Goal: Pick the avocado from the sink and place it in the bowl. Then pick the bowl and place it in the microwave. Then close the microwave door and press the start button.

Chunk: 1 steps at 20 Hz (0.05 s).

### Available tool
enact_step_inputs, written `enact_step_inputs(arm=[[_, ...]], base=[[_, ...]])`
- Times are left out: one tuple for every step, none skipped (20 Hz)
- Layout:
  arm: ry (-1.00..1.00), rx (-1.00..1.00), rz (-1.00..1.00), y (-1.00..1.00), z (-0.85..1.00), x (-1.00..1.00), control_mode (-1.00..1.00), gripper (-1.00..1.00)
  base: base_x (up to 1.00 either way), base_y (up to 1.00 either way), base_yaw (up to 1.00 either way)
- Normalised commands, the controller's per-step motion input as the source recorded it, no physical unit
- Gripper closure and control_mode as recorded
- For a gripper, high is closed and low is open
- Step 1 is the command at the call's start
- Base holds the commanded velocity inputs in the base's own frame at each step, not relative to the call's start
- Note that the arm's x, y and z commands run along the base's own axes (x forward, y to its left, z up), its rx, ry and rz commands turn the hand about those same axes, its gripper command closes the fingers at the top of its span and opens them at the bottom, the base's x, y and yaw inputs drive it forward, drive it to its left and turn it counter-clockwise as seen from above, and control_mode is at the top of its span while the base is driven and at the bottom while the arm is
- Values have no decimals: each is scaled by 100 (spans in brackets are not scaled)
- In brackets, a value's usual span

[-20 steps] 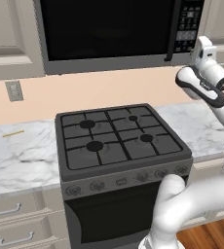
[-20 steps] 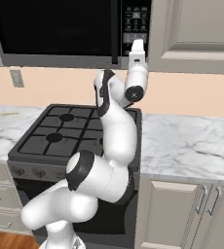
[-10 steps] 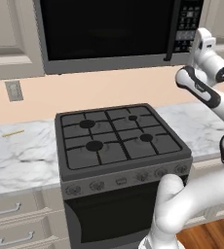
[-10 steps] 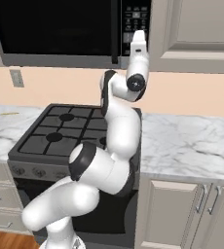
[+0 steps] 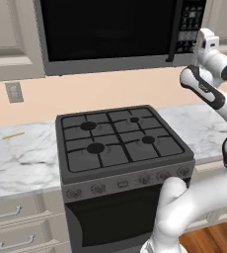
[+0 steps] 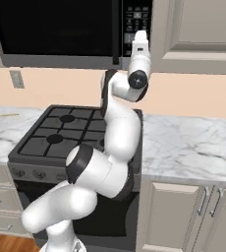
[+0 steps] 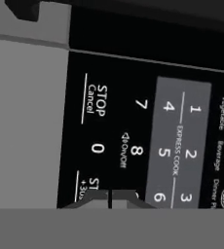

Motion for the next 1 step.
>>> enact_step_inputs(arm=[[0, 0, 0, 0, -16, 0, -100, 100]], base=[[0, 0, 0]])
